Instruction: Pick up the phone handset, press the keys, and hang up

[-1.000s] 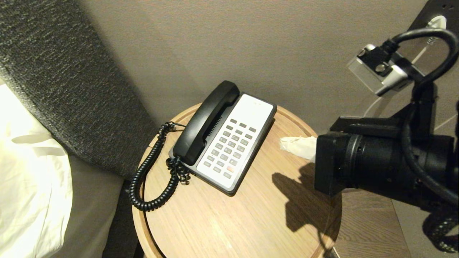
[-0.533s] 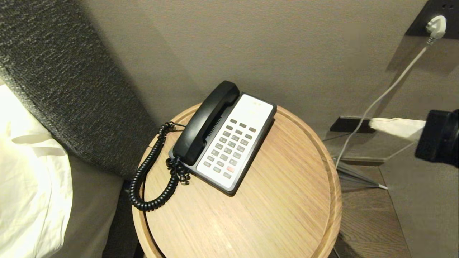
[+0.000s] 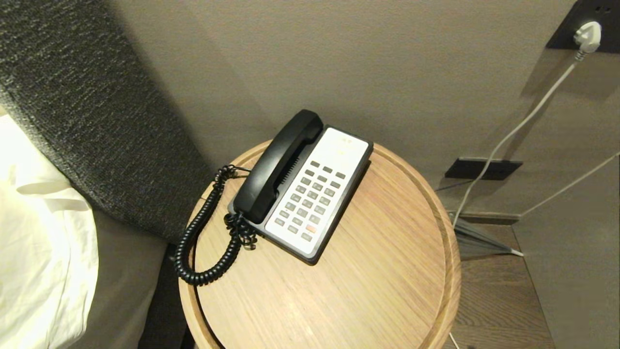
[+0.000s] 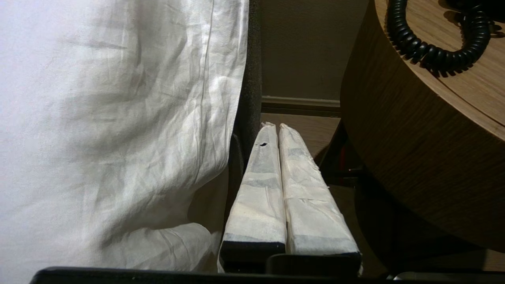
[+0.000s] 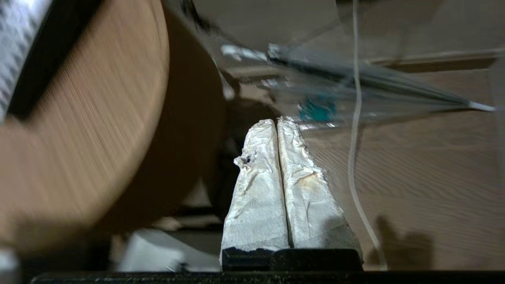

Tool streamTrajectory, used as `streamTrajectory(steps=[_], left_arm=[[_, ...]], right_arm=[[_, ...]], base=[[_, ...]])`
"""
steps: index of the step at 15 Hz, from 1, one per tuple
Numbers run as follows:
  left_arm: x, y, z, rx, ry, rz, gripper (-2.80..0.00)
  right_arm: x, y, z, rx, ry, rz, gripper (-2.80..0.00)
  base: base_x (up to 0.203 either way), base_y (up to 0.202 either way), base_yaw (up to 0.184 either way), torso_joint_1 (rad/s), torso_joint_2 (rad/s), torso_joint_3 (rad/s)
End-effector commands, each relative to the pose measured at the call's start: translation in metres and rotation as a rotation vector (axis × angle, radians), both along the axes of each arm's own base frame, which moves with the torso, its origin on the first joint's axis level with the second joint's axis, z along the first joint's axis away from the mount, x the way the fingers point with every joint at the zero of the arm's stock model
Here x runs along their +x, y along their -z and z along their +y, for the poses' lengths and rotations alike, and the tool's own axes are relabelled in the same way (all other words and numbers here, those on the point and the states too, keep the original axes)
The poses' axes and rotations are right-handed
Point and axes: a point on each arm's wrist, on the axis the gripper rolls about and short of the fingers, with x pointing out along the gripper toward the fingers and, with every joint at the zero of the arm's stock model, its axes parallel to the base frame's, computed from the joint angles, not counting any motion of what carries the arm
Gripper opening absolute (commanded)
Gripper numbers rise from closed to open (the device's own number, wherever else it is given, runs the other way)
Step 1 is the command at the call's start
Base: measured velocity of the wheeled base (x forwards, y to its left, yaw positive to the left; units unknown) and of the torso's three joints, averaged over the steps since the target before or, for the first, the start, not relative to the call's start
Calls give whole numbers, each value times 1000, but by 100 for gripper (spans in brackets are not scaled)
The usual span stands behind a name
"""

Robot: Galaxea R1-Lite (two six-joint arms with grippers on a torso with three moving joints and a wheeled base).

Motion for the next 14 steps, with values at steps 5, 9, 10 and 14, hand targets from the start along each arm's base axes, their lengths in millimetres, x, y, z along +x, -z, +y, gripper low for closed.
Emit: streamTrajectory(steps=[5,9,10,14], left_arm=[[3,11,0,0,0,39,-280],[3,11,0,0,0,39,-280],[3,11,0,0,0,39,-280],[3,11,0,0,0,39,-280]], right_arm=[[-28,87,-2,-190,135,-82,-280],[-26,88,-3,-205,153,-143,-280],[-25,87,-3,-196,157,-165,-280],[-25,87,-3,-190,159,-175,-280]], base=[[0,0,0,0,0,0],[0,0,0,0,0,0],[0,0,0,0,0,0],[0,0,0,0,0,0]])
